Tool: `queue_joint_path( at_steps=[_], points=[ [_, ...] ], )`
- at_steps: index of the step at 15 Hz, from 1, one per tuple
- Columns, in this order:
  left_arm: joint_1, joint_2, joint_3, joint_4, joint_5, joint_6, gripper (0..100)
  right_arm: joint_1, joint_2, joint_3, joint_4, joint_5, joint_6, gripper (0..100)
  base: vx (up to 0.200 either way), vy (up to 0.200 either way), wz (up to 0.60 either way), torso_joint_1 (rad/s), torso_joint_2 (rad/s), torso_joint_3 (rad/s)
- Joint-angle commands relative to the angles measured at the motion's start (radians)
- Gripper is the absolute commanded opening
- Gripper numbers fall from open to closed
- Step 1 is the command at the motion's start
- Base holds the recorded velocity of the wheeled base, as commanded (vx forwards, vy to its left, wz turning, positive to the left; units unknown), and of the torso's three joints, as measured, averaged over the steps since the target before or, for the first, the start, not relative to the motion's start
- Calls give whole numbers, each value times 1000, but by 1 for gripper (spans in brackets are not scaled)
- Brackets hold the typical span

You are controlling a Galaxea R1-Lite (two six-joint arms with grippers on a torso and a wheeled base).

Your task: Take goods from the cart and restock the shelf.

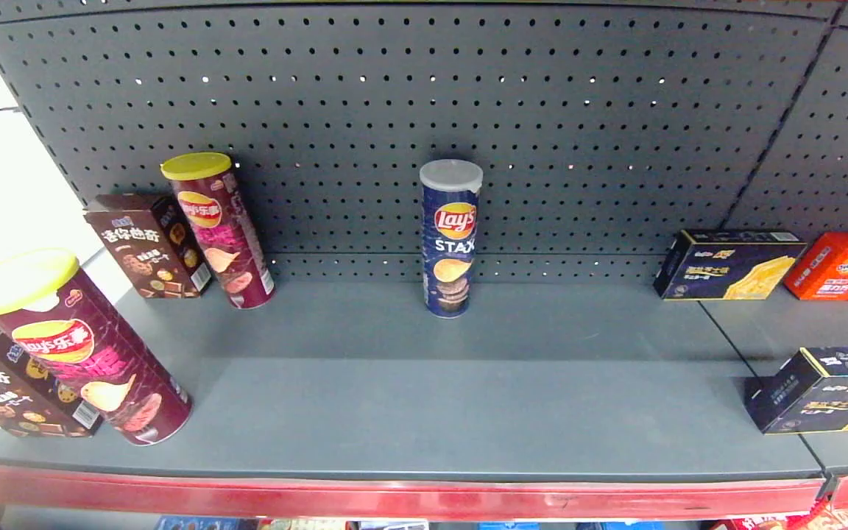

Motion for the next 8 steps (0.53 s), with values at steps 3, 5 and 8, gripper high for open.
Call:
queue_joint_path(
  at_steps=[3, 5, 8],
  points=[
    [1, 0, 0, 0, 0, -1, 100, 0, 0, -1, 1, -9, -3, 100, 0, 0, 200, 1, 2, 1],
    [1, 0, 0, 0, 0, -1, 100, 0, 0, -1, 1, -12, 0, 100, 0, 0, 600, 2, 2, 2],
    [1, 0, 0, 0, 0, 1, 100, 0, 0, -1, 1, -12, 0, 100, 0, 0, 600, 2, 7, 4]
  ],
)
